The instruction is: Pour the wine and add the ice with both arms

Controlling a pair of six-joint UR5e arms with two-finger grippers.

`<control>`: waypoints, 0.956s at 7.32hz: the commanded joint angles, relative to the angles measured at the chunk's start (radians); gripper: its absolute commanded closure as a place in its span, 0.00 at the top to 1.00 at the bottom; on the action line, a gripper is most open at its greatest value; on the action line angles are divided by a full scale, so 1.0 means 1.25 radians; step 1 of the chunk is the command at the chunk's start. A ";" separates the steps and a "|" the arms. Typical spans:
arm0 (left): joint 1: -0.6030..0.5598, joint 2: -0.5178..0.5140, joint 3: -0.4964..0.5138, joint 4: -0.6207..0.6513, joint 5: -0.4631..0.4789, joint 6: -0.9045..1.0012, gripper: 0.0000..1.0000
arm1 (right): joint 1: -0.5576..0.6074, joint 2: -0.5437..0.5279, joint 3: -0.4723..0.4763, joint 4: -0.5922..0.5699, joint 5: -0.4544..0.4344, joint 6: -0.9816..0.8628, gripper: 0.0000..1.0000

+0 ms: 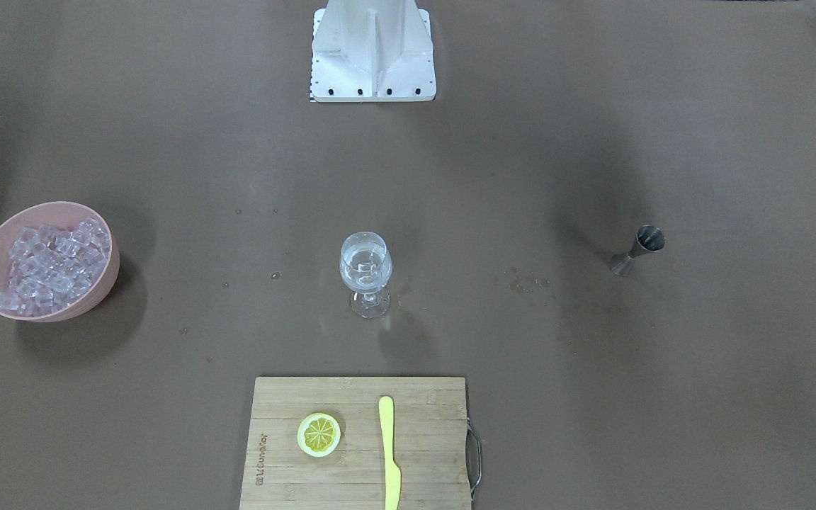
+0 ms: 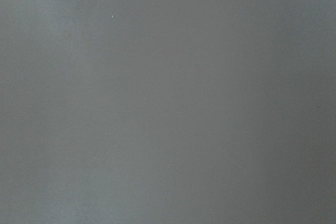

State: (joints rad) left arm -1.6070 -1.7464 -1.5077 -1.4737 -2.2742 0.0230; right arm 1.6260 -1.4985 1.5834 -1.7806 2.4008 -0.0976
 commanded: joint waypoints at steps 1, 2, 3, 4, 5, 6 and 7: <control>0.001 0.005 -0.003 0.000 0.001 -0.001 0.98 | 0.000 0.004 0.000 0.000 0.005 0.000 1.00; 0.001 0.007 -0.001 0.000 0.001 -0.001 0.98 | 0.000 0.005 0.001 0.001 0.005 0.000 1.00; 0.001 0.007 0.000 -0.002 0.001 0.001 0.98 | 0.000 0.004 0.001 0.001 0.005 0.000 1.00; 0.001 0.007 0.003 -0.002 0.001 0.001 0.98 | 0.000 0.004 0.001 0.001 0.005 0.000 1.00; 0.001 0.007 0.005 -0.003 0.001 0.002 0.98 | 0.000 0.002 0.001 0.001 0.005 0.000 1.00; 0.001 0.007 0.004 -0.003 0.001 0.004 0.98 | 0.000 0.002 0.001 0.001 0.005 -0.002 1.00; 0.002 0.007 0.002 -0.003 0.001 0.004 0.98 | 0.000 0.002 0.001 0.001 0.005 -0.002 1.00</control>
